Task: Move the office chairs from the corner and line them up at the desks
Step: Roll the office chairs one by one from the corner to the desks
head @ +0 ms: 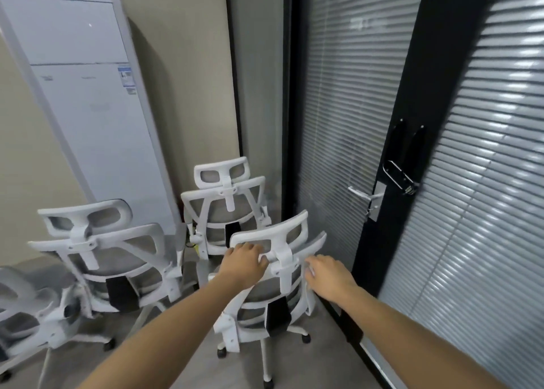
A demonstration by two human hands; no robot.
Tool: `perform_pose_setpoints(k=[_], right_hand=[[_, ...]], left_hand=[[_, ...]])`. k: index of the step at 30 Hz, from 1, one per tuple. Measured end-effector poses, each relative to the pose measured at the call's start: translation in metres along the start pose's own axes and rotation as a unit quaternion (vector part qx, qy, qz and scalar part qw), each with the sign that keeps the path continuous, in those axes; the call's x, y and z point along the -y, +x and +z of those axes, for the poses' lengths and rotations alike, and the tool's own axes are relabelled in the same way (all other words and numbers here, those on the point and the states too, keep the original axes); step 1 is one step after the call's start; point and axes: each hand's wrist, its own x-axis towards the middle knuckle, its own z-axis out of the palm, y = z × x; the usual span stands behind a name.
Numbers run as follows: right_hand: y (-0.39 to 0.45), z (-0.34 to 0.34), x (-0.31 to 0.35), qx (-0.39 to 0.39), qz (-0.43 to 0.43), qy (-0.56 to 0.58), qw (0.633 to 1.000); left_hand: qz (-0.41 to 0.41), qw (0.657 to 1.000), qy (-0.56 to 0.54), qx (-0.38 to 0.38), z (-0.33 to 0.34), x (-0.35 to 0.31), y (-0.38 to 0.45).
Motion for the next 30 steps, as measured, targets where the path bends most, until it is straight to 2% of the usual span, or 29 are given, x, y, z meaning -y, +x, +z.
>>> perform_pose_setpoints(k=[3,8,13,15,18,23,30], right_hand=[[0.049,-0.003,-0.019,0.006,-0.026,-0.017,0.999],[0.122,0.002,-0.041,-0.019,-0.052,0.025,0.998],[0.190,0.014,-0.055,-0.039,-0.109,0.005,0.993],[0.211,0.020,-0.058,-0.045,-0.135,-0.006,0.990],[0.243,0.036,-0.066,-0.011,-0.173,-0.022,0.985],[0.279,0.058,-0.076,0.039,-0.236,-0.045,0.970],[0.274,0.068,-0.072,0.007,-0.310,-0.024,0.950]], left_hand=[[-0.010,1.000,0.000,-0.011,0.006,0.000,0.048],[-0.056,0.998,-0.021,-0.034,0.014,0.002,0.103],[-0.106,0.994,-0.014,0.011,0.027,0.005,0.145],[-0.133,0.990,-0.019,0.046,0.030,0.007,0.155],[-0.156,0.983,-0.005,0.095,0.036,0.007,0.167],[-0.197,0.979,0.004,0.060,0.044,0.000,0.170],[-0.241,0.970,-0.006,0.042,0.048,-0.001,0.149]])
